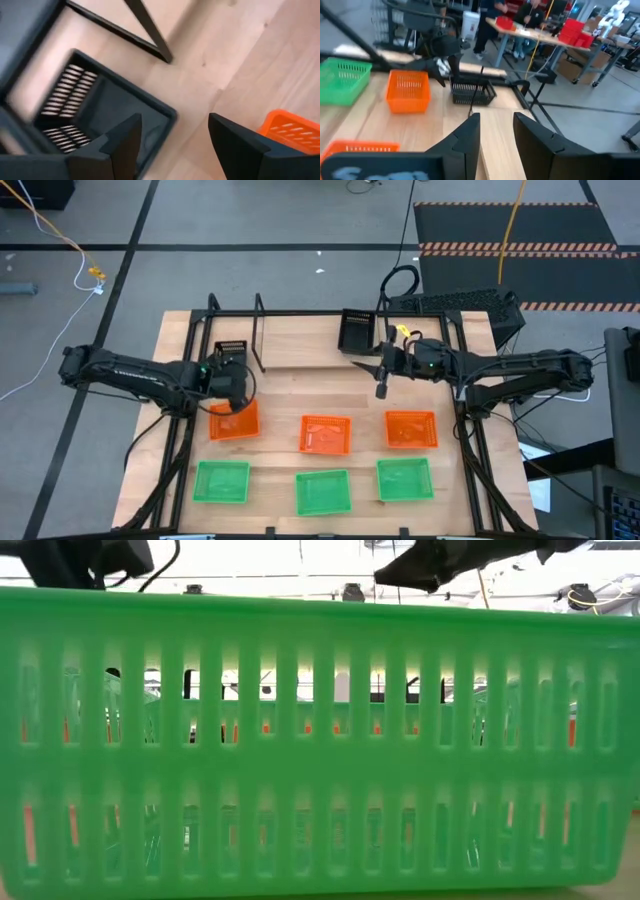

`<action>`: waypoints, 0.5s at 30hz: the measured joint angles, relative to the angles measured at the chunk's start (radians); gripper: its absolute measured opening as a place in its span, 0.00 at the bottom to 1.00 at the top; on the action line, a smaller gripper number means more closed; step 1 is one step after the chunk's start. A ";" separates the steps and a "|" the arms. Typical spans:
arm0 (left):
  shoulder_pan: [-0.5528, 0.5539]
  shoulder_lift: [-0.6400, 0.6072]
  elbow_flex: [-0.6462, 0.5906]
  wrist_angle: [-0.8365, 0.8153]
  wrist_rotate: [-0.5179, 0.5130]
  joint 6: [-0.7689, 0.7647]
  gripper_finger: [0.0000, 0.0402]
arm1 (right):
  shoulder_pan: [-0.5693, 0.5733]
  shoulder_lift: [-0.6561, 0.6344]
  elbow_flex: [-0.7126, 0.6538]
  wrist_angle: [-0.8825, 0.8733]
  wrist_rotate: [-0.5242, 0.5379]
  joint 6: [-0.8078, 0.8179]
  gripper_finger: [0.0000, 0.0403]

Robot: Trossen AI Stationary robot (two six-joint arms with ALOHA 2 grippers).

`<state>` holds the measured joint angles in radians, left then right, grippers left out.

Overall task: Stack baskets on shelf by color
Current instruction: Stack the black bin on the black bins on the shelf

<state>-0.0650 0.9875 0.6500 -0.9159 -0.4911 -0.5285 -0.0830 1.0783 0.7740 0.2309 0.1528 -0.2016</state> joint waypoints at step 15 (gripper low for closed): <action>0.000 -0.001 0.361 -0.370 -0.103 -0.216 0.58 | 0.020 0.673 0.341 0.253 -0.081 0.058 0.28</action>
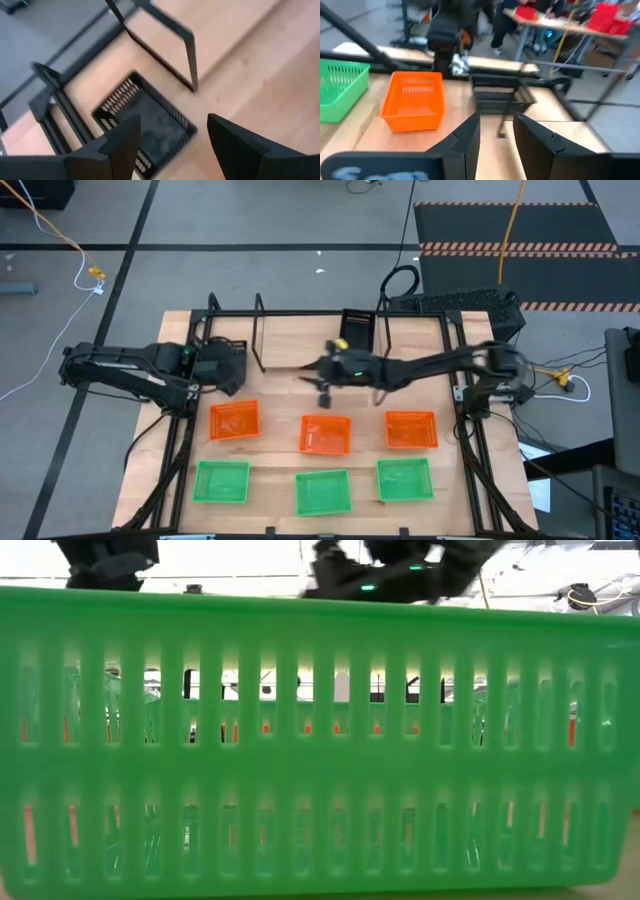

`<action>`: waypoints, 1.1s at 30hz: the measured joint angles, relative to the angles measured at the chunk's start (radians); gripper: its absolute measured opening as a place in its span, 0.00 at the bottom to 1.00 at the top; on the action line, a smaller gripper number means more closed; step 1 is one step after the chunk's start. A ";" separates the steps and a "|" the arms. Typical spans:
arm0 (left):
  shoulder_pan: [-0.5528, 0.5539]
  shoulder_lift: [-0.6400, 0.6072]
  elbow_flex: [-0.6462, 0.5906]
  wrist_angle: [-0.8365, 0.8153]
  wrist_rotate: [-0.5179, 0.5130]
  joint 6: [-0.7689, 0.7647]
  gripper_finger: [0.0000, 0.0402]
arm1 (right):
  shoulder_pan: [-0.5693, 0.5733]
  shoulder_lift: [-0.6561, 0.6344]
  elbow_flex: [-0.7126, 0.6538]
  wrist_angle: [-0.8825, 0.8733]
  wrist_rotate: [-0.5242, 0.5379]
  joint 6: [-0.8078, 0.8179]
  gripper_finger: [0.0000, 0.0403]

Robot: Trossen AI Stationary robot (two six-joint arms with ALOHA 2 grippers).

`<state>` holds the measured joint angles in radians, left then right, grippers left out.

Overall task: Stack baskets on shelf by color
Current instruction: Stack the black bin on the black bins on the shelf

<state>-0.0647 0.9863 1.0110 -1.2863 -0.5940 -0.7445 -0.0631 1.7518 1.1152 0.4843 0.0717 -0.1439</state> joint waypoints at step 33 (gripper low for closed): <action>-0.014 0.001 0.007 -0.127 -0.045 -0.125 0.58 | 0.109 0.936 1.127 -0.194 0.352 -0.419 0.28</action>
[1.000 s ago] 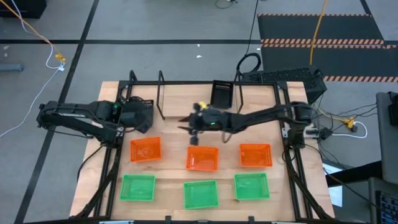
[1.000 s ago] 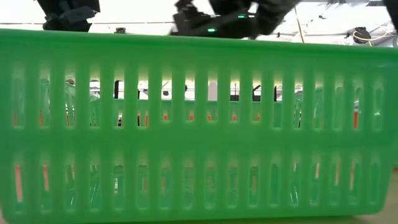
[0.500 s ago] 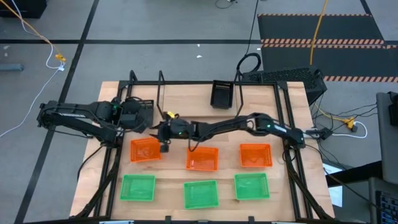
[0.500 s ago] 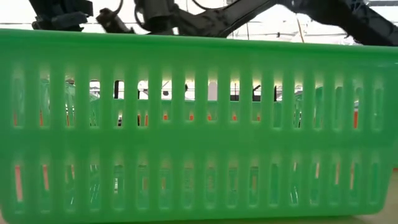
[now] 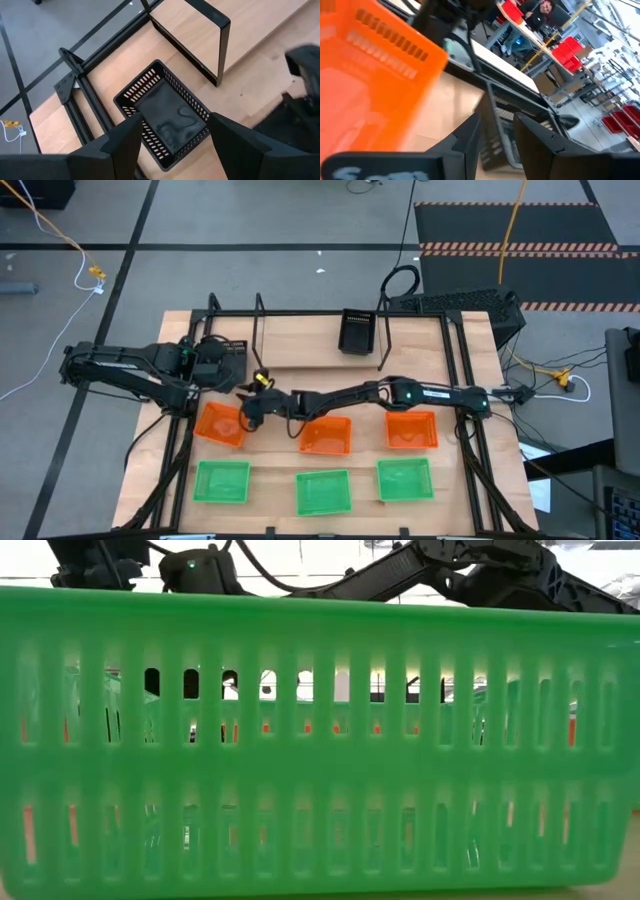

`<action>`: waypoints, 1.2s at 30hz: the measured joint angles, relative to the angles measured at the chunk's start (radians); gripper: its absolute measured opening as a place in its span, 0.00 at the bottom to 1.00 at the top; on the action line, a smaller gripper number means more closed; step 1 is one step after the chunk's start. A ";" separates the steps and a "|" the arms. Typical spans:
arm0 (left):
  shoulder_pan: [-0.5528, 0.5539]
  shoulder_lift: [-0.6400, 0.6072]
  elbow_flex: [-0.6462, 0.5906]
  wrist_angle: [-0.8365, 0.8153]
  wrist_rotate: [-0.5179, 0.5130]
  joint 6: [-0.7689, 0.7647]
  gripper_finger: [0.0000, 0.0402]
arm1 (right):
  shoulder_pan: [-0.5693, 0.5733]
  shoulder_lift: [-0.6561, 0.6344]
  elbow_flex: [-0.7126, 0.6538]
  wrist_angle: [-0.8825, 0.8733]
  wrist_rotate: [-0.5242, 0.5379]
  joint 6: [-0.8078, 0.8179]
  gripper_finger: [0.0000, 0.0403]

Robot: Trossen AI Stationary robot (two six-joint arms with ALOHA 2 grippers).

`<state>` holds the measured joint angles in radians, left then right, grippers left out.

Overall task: Stack baskets on shelf by color
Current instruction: Stack the black bin on the black bins on the shelf

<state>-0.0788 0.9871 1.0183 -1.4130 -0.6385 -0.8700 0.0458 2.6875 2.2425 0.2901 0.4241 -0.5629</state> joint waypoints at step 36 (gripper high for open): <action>-0.044 0.008 -0.436 0.421 0.212 0.112 0.58 | -0.016 -1.251 -1.380 0.217 -0.291 0.375 0.20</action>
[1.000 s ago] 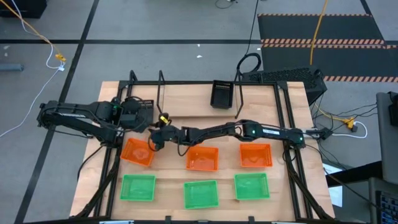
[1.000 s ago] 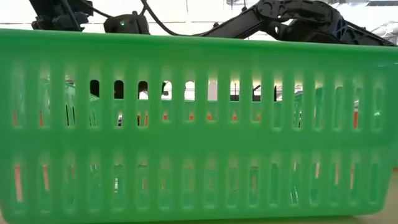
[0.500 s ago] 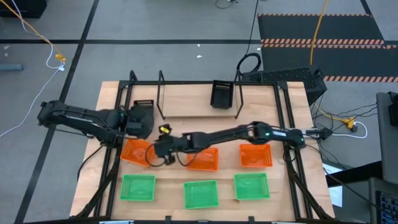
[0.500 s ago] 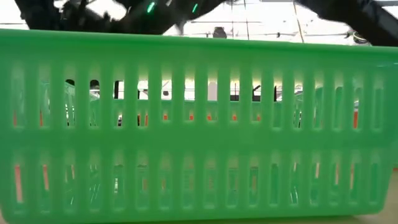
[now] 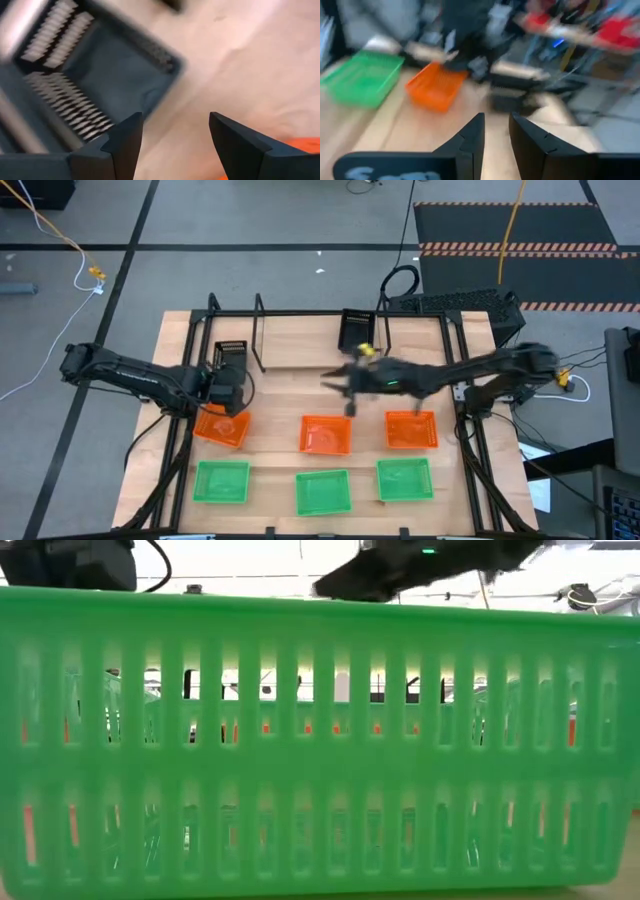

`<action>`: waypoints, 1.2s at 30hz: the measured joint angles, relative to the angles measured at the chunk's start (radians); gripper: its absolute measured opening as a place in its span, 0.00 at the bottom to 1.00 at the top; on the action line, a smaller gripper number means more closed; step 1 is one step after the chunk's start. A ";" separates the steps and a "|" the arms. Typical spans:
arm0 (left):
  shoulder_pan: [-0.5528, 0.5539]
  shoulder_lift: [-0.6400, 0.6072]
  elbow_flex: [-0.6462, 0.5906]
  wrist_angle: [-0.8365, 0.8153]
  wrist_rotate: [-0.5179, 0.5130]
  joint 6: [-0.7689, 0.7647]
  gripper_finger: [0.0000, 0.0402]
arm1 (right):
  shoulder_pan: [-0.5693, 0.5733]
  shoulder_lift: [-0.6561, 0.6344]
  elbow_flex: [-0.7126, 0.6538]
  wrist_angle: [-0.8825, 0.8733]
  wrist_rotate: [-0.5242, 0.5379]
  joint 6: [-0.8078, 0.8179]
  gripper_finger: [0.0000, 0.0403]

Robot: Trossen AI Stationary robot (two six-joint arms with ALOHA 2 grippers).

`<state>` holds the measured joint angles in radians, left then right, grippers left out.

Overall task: Stack baskets on shelf by color
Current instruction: Stack the black bin on the black bins on the shelf

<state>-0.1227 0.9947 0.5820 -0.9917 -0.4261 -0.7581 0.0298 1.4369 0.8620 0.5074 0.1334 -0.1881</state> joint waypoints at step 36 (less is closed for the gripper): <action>0.166 0.000 -0.135 0.238 0.060 0.177 0.30 | -0.006 -0.277 -0.264 0.170 -0.003 0.050 0.20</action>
<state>0.0434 0.9951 0.4470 -0.7535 -0.3656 -0.5816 0.0238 1.1595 0.5976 0.6769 0.1301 -0.1383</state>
